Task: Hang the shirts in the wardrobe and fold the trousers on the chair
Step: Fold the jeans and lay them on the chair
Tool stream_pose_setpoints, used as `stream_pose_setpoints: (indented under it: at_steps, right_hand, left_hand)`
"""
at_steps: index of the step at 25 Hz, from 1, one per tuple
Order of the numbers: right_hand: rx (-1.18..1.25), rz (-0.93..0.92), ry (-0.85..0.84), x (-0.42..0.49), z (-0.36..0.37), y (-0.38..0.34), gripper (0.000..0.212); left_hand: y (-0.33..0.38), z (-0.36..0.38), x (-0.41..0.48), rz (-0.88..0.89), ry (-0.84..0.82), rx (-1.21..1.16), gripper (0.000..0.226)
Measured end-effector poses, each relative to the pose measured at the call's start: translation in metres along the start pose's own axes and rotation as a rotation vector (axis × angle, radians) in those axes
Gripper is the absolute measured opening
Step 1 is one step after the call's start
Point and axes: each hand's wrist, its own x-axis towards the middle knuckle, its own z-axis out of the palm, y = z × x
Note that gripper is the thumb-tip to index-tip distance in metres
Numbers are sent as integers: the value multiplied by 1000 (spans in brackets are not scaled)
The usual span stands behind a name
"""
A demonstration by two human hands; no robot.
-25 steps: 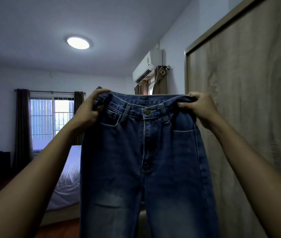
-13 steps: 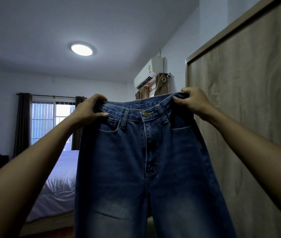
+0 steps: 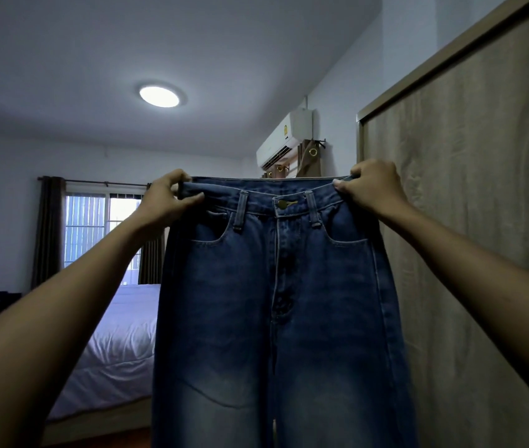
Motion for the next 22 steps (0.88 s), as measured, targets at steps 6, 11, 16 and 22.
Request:
stream_pose_setpoints:
  at_steps: [6,11,16,22]
  right_hand:
    - [170,247,3,-1,14,-7,14]
    - [847,544,-280,-12,5,-45,12]
    - [978,574,-371,-21,2,-69,19]
    - [1010,586,-470,-29,0,-76,16]
  left_hand:
    - [13,21,-3,-112,67,-115,33]
    - [27,61,-5,-457,35,-513,45]
    - [41,94,-11,-558,-56,-631,23]
    - [49,107,-20,-460,-224,-667,13]
